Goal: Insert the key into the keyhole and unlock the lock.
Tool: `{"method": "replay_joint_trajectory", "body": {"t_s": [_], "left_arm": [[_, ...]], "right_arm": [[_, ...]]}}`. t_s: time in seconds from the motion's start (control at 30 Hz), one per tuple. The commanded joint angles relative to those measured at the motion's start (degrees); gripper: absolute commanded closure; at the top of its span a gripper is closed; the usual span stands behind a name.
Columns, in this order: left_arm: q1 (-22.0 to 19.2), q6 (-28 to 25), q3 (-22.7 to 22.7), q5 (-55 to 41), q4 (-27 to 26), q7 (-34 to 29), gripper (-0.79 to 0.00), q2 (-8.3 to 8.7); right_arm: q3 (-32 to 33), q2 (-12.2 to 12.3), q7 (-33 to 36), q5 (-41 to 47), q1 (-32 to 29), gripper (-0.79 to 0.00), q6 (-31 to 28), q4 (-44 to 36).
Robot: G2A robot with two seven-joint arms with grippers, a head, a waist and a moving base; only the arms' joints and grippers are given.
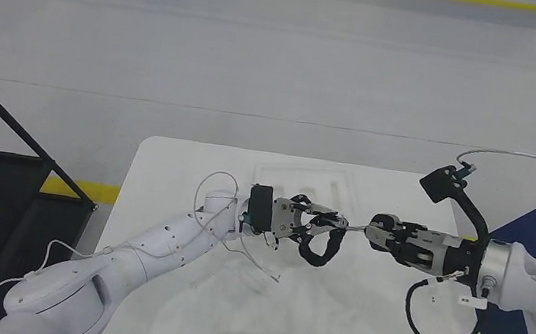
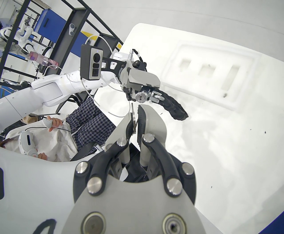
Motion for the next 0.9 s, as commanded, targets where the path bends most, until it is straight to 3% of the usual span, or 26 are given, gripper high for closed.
{"method": "replay_joint_trajectory", "body": {"t_s": [0.0,0.37,0.87], "left_arm": [[0.0,0.0,0.0,0.0,0.0,0.0,0.000,0.00],[2.2,1.2,-1.5,-1.0,-2.0,-1.7,0.000,0.10],[4.7,4.4,-4.3,2.7,-0.7,0.3,0.000,-0.71]], "right_arm": [[0.0,0.0,0.0,0.0,0.0,0.000,0.0,0.0],[-1.7,0.9,1.1,-11.4,0.3,0.000,1.3,-4.1],[-9.2,1.2,2.4,-16.6,6.7,0.000,3.6,-4.1]]}}
